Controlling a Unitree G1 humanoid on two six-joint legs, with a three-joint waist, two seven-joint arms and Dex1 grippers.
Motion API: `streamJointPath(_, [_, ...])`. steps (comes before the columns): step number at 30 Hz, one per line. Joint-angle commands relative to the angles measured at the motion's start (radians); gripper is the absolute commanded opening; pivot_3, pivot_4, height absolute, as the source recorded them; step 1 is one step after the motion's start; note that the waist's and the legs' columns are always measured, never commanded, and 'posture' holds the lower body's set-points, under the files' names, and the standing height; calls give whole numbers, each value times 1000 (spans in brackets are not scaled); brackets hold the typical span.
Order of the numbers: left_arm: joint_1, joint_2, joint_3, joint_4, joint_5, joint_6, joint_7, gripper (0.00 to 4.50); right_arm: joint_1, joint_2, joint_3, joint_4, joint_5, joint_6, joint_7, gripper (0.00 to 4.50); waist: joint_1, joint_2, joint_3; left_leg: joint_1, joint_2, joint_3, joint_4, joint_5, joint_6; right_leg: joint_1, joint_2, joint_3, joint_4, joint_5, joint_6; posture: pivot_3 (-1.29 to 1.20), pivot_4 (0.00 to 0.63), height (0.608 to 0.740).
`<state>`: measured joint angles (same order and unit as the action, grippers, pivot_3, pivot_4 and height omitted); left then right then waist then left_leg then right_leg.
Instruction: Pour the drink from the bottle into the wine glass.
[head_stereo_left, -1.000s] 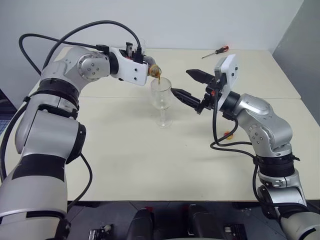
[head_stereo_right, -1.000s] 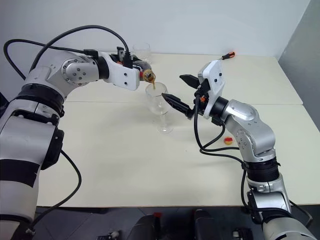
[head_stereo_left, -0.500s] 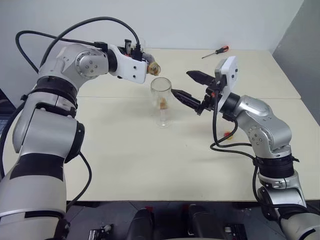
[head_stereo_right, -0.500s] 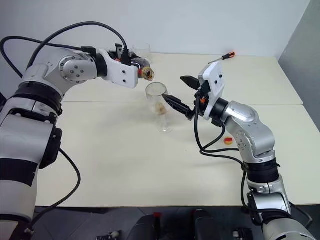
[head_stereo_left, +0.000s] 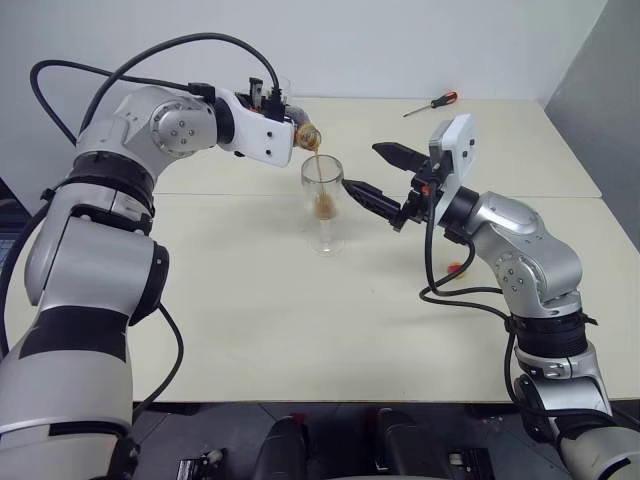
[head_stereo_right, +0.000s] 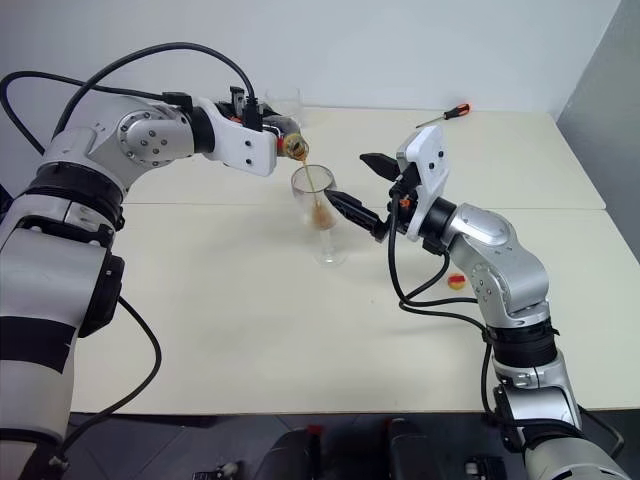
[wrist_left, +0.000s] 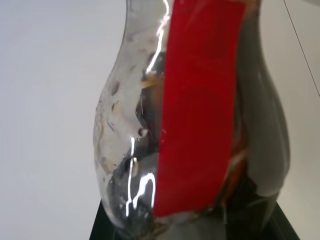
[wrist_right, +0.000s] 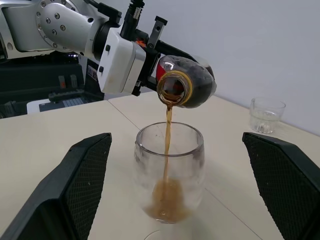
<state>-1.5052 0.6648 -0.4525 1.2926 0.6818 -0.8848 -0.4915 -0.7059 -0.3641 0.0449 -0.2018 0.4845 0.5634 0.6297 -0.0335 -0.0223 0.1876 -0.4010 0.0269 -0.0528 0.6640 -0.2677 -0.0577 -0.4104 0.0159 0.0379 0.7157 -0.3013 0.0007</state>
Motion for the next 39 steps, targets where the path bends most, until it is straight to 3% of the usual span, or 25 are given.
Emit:
streamJointPath(1, [-53,22,6,-10,-6,-5,23,1139,-7,2,-17,-50,4,-11,-9,4500,0,0,0,0,0,0,0,0,0,0,0,0,0,0,0,0,150,740])
streamJointPath(39, [-69,20,-16,0,20,0,39,1139,9,12,-14,-36,-6,-32,-16,4500,0,0,0,0,0,0,0,0,0,0,0,0,0,0,0,0,150,740])
